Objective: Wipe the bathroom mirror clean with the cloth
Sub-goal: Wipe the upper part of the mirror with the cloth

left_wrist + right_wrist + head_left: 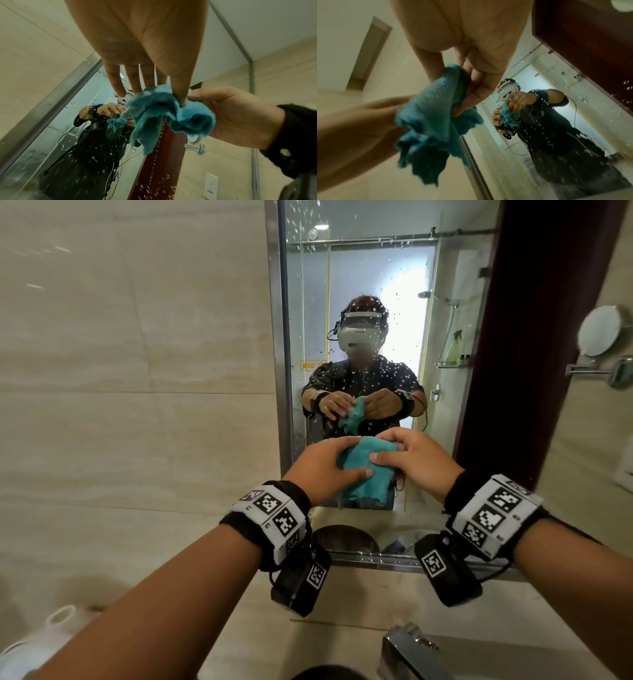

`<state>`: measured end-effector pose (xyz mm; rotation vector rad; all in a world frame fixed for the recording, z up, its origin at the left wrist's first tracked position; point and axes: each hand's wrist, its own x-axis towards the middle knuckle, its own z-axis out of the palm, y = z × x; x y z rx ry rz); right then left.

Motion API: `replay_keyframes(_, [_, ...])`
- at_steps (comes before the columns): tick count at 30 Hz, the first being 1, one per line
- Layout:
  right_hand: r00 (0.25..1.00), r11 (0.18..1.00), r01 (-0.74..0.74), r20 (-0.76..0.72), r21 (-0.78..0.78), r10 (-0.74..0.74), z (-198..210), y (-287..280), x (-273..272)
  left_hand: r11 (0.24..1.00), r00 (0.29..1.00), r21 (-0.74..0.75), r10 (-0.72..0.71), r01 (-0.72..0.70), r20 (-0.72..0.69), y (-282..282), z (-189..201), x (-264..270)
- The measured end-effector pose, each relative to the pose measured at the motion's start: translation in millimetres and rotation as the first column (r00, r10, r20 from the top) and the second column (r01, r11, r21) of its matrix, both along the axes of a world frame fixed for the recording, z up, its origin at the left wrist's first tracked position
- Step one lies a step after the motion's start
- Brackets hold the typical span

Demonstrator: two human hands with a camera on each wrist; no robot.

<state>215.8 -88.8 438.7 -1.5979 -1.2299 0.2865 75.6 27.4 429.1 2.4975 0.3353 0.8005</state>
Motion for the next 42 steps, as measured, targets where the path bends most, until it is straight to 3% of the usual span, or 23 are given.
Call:
replay_keyframes(3, [0.984,0.990,-0.136,-0.111,0.045,0.140,8.4,-1.0,-4.5,0.999,0.999,-0.028,-0.032,0.033,0.038,2.8,5.7,2.1])
replay_keyframes(7, [0.991,0.985,-0.132,0.001,0.112,0.132,19.1,-1.8,-6.8,0.999,0.989,0.000,-0.050,0.051,0.140,10.3,22.2,2.2])
replay_keyframes(10, [0.984,0.972,-0.172,-0.013,0.161,0.176,32.3,2.4,-11.7,0.993,0.977,0.042,-0.114,0.108,0.180,14.3,37.5,4.8])
replay_keyframes(13, [0.989,0.971,-0.127,0.105,0.204,0.107,51.8,6.5,-12.3,0.983,0.981,0.167,-0.103,0.075,0.166,20.7,56.6,9.5])
replay_keyframes(16, [0.965,0.969,0.002,0.254,0.248,-0.067,74.8,13.9,-4.7,0.960,0.991,0.277,-0.012,-0.026,0.135,33.6,78.4,17.3])
replay_keyframes(19, [0.876,0.941,0.129,0.409,0.313,-0.256,105.0,20.9,4.9,0.917,0.982,0.367,0.110,-0.160,0.153,42.1,106.9,21.8])
replay_keyframes(23, [0.698,0.885,0.245,0.561,0.396,-0.445,146.1,31.2,17.7,0.771,0.942,0.541,0.275,-0.336,0.192,52.9,141.6,25.4])
replay_keyframes(29, [0.483,0.892,0.236,0.751,0.385,-0.451,182.3,51.3,36.5,0.684,0.913,0.608,0.345,-0.403,0.218,75.9,165.5,34.5])
replay_keyframes(34, [0.317,0.866,0.226,0.807,0.447,-0.499,204.1,71.0,42.8,0.629,0.910,0.662,0.345,-0.407,0.232,95.5,171.8,44.1])
replay_keyframes(37, [0.321,0.871,0.203,0.810,0.447,-0.491,209.9,84.9,46.6,0.611,0.901,0.667,0.352,-0.426,0.253,106.5,178.4,50.4])
replay_keyframes(42, [0.329,0.881,0.294,0.826,0.371,-0.458,200.5,107.9,54.2,0.579,0.900,0.702,0.373,-0.415,0.224,116.7,190.7,63.3])
